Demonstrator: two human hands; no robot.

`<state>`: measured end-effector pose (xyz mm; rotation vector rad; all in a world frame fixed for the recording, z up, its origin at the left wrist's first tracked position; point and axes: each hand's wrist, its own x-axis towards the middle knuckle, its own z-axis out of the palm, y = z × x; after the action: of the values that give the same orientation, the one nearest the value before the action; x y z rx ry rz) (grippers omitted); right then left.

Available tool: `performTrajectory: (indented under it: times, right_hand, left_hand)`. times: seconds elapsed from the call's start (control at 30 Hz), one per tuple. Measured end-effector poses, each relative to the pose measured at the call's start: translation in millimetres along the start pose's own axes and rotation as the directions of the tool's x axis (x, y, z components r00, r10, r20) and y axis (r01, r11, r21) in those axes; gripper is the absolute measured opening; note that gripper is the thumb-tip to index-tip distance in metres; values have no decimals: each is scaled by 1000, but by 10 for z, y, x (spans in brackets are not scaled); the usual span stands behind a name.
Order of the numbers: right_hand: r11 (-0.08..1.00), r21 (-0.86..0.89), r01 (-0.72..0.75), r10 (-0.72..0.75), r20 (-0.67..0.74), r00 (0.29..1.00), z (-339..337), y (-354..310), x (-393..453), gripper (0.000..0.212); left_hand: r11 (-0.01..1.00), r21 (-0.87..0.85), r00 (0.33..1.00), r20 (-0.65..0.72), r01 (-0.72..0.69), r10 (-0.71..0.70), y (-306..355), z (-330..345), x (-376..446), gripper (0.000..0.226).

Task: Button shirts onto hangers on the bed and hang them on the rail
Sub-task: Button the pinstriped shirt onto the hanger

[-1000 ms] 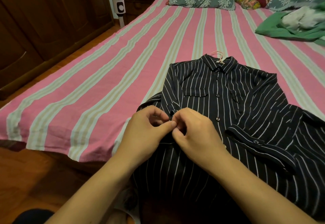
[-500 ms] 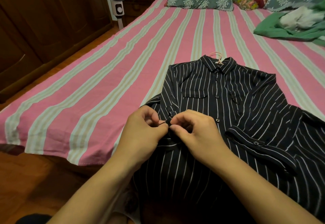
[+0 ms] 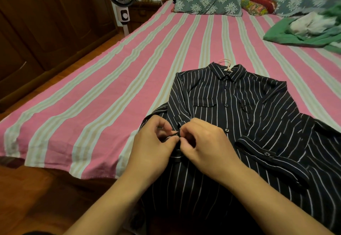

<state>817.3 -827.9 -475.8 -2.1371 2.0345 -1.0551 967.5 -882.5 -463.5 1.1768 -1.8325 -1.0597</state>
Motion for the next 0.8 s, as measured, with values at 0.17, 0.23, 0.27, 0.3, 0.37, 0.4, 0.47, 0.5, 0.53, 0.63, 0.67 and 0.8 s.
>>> performTrajectory:
  times: [0.17,0.23,0.27,0.3,0.37,0.4,0.47,0.5,0.53,0.63,0.67,0.8]
  right_hand:
    - [888,315,-334,276,216,937,-67,32,154,9]
    - [811,389,-437,297,369,881,-148,69,209,9]
    - [792,405,-456,287,412,865,-186,86,228,8]
    - [778,422,-466,273,441,855,-212,100,244,8]
    - [728,468,-500,268,477,837,-233,98,278,11]
    - [686,499,-530,278,493,824,-225,99,292,14]
    - [559,564,-607,302,544,783,-201,121,319,22]
    - [498,588,-638,302,572,763,-199,130,330,24]
    - [460,603,-652,293,590,752,-203,141,338,24]
    - [552,565,-614,302,551,778,-213,159,330,17]
    - [617,525,-586,338,496,800,-208,163,318,14]
    - [778,448,-440,354,267,897,-279,204,254,12]
  left_hand:
    - [980,136,988,-21,-146,150,-36,5,20,23]
    - [973,149,984,9,-176,177,-49,-17,43,26]
    - [969,157,981,29,-192,190,-52,-27,51,28]
    - [964,164,978,48,-209,204,-55,-41,62,31]
    - [954,170,968,81,-249,238,-65,-74,101,32]
    - [943,180,959,96,-279,265,-67,-86,119,31]
    - [904,224,930,129,-364,343,-55,-95,138,29]
    - [889,236,919,138,-392,369,-46,-88,134,28]
    - [892,232,921,129,-389,369,-43,-71,127,28]
    - [978,86,980,87,-188,180,-46,-29,152,25]
    - [995,24,991,89,-100,98,-45,-27,179,25]
    - [997,23,993,94,-68,66,-49,-93,272,11]
